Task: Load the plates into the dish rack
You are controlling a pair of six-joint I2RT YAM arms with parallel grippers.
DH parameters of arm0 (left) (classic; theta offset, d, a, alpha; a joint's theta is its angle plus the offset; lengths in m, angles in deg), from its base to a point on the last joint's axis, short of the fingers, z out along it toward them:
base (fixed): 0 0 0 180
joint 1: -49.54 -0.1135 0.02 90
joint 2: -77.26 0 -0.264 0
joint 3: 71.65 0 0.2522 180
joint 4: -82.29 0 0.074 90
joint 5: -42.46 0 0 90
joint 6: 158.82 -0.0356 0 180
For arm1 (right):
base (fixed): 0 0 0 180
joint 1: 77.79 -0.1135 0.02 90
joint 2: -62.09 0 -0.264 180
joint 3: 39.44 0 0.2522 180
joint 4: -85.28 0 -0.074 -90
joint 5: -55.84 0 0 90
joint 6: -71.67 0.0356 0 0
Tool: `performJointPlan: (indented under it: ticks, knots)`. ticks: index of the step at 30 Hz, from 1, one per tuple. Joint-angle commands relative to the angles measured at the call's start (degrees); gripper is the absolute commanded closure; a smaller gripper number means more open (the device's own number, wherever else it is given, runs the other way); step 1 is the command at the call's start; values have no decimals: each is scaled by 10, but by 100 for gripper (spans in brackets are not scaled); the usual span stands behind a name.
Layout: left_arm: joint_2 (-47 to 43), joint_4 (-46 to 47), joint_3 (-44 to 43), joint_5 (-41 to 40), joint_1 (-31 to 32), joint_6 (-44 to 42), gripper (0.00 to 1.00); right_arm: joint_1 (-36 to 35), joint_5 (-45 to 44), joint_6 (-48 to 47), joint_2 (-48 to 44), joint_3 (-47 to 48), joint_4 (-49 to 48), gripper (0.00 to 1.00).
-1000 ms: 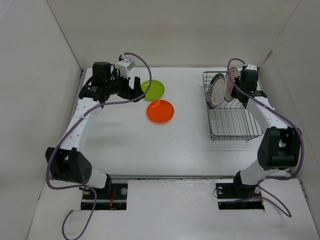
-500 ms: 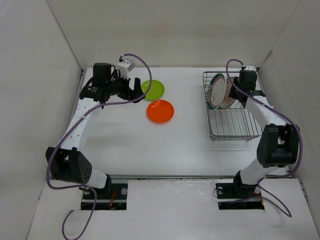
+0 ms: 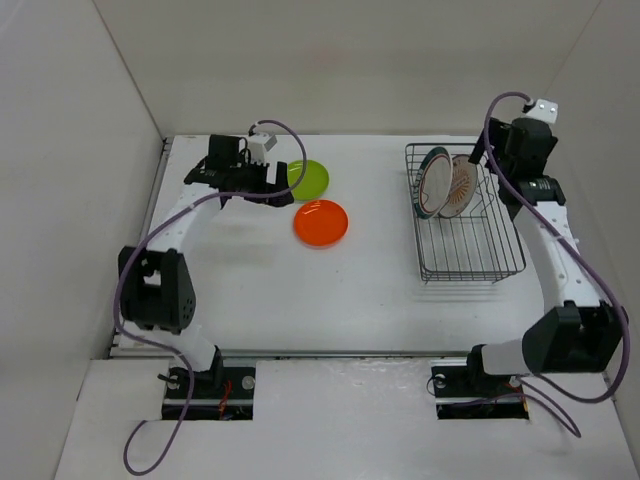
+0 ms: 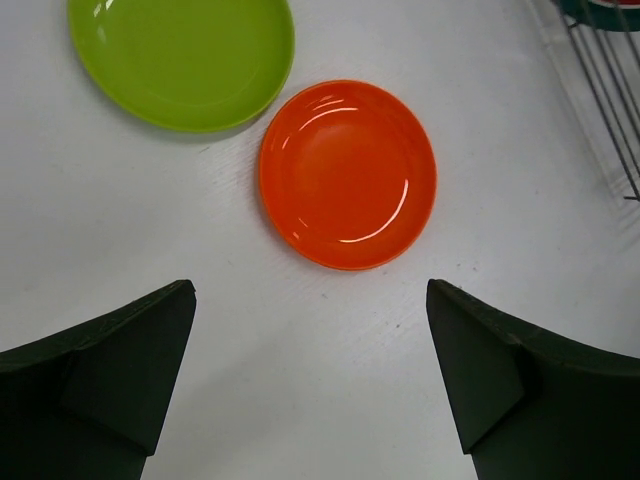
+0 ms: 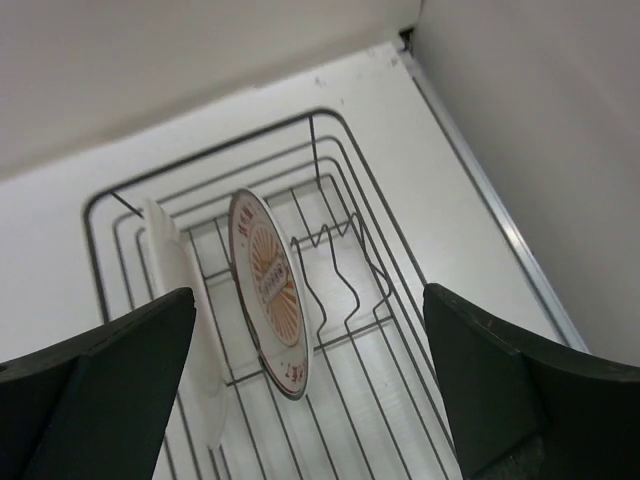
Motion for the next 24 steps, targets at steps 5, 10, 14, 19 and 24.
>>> performJointPlan:
  ticks: [5,10,14,19,24]
  knots:
    - [193,18,-92,39,-42,50,0,2,157,22,-128,-50,-69,0]
    - [292,26,-129,66,-65,69,0,-19,306,9,-201,-75,-100,0]
    - [343,48,-166,82,-78,103,0,-51,306,3,-230,-69,-95,0]
    - [407,77,-222,116,-90,175,0,-80,312,3,-243,-69,-95,0]
    - [472,77,-293,112,-85,219,3,-98,306,-3,-248,-74,-95,0]
